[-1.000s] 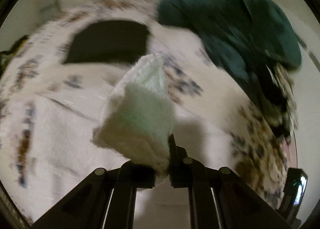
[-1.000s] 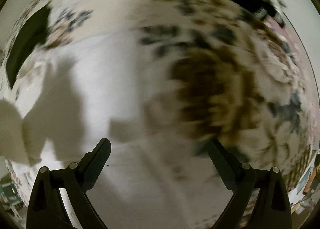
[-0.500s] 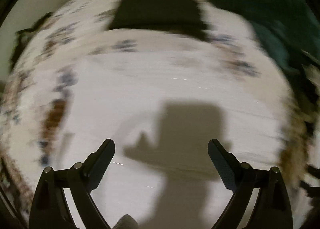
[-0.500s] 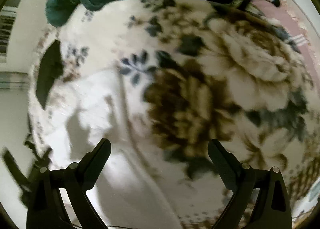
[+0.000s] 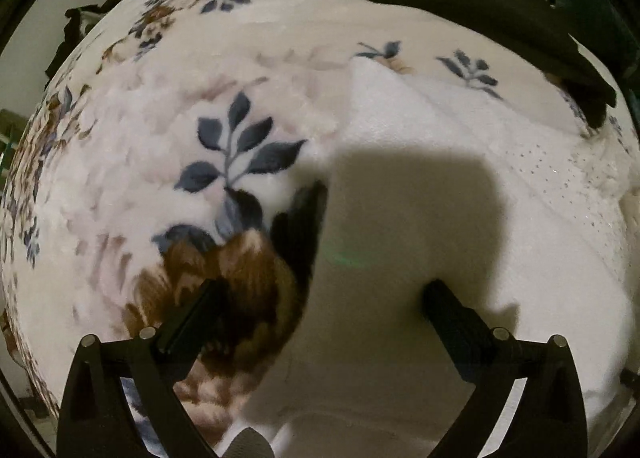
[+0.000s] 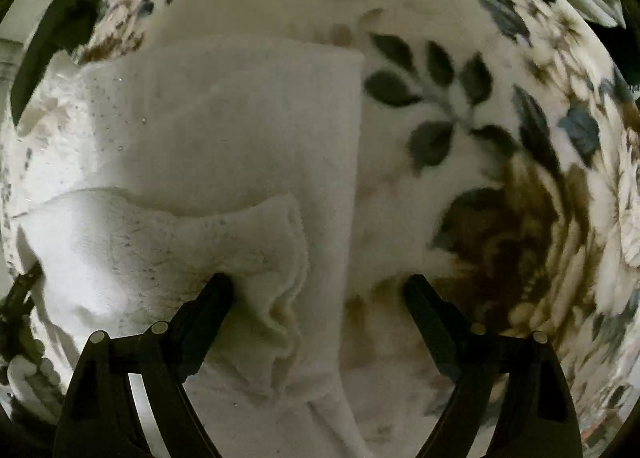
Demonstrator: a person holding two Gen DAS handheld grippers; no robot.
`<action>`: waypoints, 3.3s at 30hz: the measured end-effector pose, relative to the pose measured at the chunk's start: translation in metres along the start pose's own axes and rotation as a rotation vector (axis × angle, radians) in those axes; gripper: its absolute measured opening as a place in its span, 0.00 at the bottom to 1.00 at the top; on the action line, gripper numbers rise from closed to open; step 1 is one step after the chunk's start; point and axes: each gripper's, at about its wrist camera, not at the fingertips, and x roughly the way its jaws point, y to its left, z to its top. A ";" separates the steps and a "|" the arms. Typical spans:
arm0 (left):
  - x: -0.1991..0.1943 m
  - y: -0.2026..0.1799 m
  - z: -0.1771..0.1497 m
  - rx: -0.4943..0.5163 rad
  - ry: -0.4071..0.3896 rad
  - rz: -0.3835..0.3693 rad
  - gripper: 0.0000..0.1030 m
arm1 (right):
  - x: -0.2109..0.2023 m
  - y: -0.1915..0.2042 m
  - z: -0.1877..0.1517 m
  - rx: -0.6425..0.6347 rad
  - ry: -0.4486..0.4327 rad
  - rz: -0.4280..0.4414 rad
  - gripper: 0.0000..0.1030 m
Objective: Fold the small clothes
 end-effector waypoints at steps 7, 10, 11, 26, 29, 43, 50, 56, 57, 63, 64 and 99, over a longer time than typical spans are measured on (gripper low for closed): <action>-0.098 -0.043 -0.075 0.064 -0.076 -0.068 1.00 | -0.062 0.003 -0.006 -0.126 -0.010 0.038 0.88; -0.144 -0.085 -0.136 0.139 -0.066 -0.100 1.00 | -0.091 -0.021 -0.016 -0.166 -0.003 0.091 0.88; -0.152 -0.097 -0.152 0.159 -0.054 -0.107 1.00 | -0.096 -0.031 -0.019 -0.167 0.009 0.118 0.87; -0.137 -0.282 -0.403 0.319 0.248 -0.037 1.00 | -0.087 -0.122 0.063 -0.177 0.135 0.368 0.48; -0.123 -0.301 -0.419 0.328 0.251 -0.017 0.99 | -0.054 -0.100 0.088 -0.171 0.177 0.411 0.50; -0.166 -0.314 -0.428 0.266 0.053 -0.092 0.08 | 0.006 -0.044 0.103 -0.118 0.234 0.487 0.07; -0.217 -0.229 -0.400 0.022 -0.020 -0.155 0.07 | -0.059 0.007 0.092 -0.221 0.153 0.488 0.06; -0.226 -0.117 -0.357 -0.186 -0.045 -0.209 0.06 | -0.113 0.083 0.076 -0.305 0.112 0.471 0.05; -0.224 -0.098 -0.351 -0.221 -0.045 -0.226 0.06 | -0.119 0.106 0.072 -0.324 0.108 0.463 0.05; -0.197 0.002 -0.321 -0.341 -0.027 -0.273 0.06 | -0.122 0.244 0.055 -0.412 0.075 0.389 0.05; -0.190 0.019 -0.317 -0.357 -0.020 -0.273 0.06 | -0.115 0.278 0.051 -0.432 0.068 0.364 0.05; -0.121 0.107 -0.089 -0.236 -0.040 -0.493 0.60 | -0.090 0.335 0.070 -0.299 -0.132 0.204 0.61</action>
